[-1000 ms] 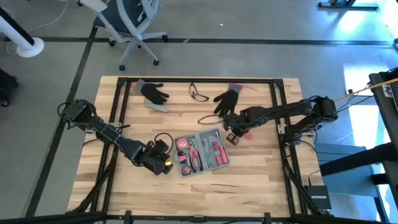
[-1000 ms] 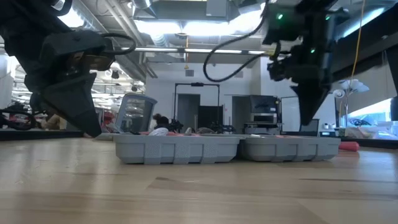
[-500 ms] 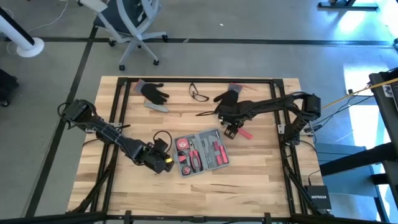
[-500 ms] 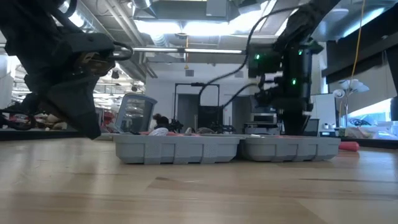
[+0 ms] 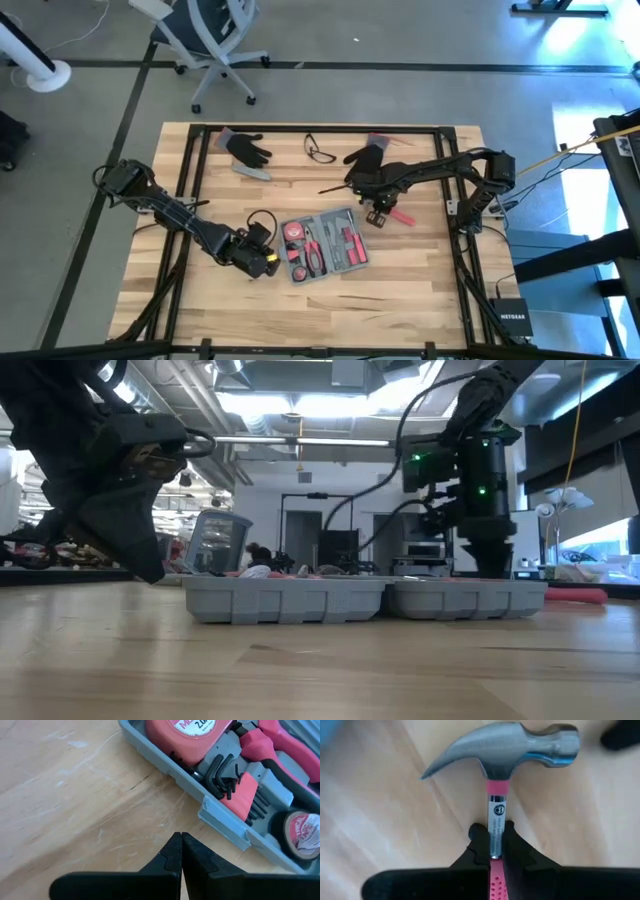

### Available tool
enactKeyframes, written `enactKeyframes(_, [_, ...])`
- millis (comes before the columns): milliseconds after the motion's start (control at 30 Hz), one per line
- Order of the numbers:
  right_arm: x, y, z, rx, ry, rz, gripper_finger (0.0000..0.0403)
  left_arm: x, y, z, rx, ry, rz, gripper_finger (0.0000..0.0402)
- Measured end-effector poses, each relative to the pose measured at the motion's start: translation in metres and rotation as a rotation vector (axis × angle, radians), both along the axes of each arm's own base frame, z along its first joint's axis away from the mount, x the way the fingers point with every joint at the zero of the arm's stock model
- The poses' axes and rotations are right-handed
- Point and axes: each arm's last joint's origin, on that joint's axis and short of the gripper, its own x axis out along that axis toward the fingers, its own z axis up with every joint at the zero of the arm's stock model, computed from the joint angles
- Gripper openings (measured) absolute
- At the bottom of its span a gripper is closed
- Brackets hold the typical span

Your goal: Prefit tool cases

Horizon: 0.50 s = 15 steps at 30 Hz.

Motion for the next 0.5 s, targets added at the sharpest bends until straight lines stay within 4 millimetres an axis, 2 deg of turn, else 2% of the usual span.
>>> enactKeyframes(133, [-0.008,0.005,0.011,0.107,0.002,-0.071,0.0012,-0.001,0.000,0.000,0.019,0.011,-0.024,0.0000])
enactKeyframes(267, [-0.008,0.010,0.023,0.208,-0.068,-0.163,0.0012,-0.001,0.000,0.000,0.041,0.020,-0.056,0.0000])
enactKeyframes(500, [0.005,0.032,0.046,0.328,-0.259,-0.316,0.0012,-0.001,-0.001,0.000,0.071,0.030,-0.106,0.0000])
